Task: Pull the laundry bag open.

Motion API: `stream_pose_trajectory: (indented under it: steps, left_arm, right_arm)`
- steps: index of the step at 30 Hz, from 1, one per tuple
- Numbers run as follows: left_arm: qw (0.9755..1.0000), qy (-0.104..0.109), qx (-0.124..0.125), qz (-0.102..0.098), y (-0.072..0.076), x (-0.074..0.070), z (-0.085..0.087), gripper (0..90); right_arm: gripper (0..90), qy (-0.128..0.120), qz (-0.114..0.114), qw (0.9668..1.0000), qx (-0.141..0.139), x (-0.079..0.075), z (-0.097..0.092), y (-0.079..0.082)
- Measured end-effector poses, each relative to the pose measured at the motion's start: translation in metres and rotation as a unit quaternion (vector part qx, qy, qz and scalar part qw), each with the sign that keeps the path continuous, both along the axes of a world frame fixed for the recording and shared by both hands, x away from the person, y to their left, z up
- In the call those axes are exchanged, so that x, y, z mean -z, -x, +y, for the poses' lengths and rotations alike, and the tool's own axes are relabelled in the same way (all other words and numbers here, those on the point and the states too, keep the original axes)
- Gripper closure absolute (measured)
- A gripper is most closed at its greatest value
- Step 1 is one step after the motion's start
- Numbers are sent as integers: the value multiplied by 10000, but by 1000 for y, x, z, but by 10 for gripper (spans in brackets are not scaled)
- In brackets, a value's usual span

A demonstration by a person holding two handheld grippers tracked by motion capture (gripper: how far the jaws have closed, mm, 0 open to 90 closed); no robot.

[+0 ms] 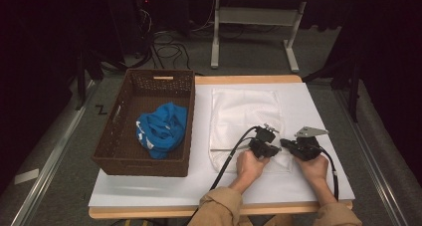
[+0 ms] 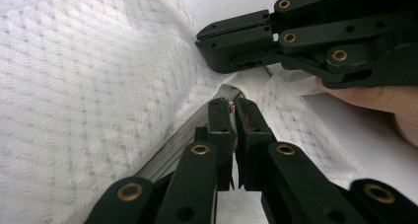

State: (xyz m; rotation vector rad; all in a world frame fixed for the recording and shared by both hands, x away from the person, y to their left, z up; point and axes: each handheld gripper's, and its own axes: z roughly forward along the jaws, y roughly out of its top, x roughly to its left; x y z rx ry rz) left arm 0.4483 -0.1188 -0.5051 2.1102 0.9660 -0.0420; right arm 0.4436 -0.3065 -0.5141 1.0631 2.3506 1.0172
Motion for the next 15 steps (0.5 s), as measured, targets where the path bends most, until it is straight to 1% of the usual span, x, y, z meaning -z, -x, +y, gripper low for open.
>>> stream_pose_trajectory:
  steps: [2,7,10,15]
  left_arm:
    - [10000,-11,19,-19,0,-1,2,864]
    - [10000,33,-33,-56,1,-1,5,865]
    - [9999,0,-25,-104,2,-3,6,865]
    - [9999,10,-44,-140,2,-5,11,865]
  right_arm:
    - [899,-20,-4,10000,25,0,0,0]
    - [898,-27,0,10000,31,0,0,0]
    - [899,-26,0,10000,28,0,0,0]
    - [898,-31,6,10000,35,0,0,0]
